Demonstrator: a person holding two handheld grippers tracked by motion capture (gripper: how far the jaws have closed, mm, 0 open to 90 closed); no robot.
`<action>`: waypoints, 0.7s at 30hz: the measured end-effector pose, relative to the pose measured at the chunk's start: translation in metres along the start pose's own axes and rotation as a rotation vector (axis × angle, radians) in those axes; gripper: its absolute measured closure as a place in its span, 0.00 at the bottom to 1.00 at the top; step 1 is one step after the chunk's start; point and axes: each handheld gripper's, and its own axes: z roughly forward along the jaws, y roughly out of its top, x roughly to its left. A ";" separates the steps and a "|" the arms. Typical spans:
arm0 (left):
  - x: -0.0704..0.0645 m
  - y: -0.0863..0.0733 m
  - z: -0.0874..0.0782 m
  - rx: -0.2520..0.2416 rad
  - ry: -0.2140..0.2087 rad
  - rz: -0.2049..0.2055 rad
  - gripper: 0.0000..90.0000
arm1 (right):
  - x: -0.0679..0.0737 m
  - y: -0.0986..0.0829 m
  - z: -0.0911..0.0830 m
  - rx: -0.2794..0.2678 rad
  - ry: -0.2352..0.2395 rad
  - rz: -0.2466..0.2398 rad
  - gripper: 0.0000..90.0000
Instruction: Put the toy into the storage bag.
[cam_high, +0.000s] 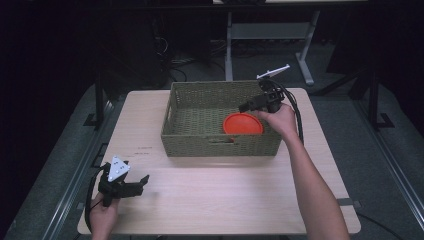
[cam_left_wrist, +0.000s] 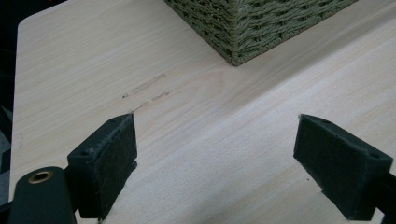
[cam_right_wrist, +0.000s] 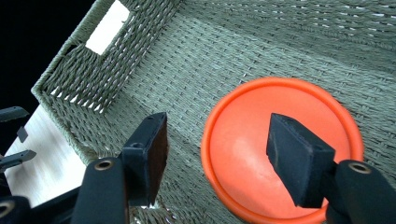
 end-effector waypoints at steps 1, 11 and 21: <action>0.000 0.000 0.000 0.001 0.000 -0.001 0.14 | 0.000 -0.001 -0.001 0.000 0.001 -0.001 0.40; -0.001 0.000 0.001 -0.006 -0.002 -0.001 0.14 | 0.001 -0.004 -0.009 -0.016 0.001 -0.005 0.35; -0.002 0.000 0.002 -0.007 -0.001 -0.002 0.14 | 0.010 -0.008 -0.020 -0.041 0.026 -0.026 0.34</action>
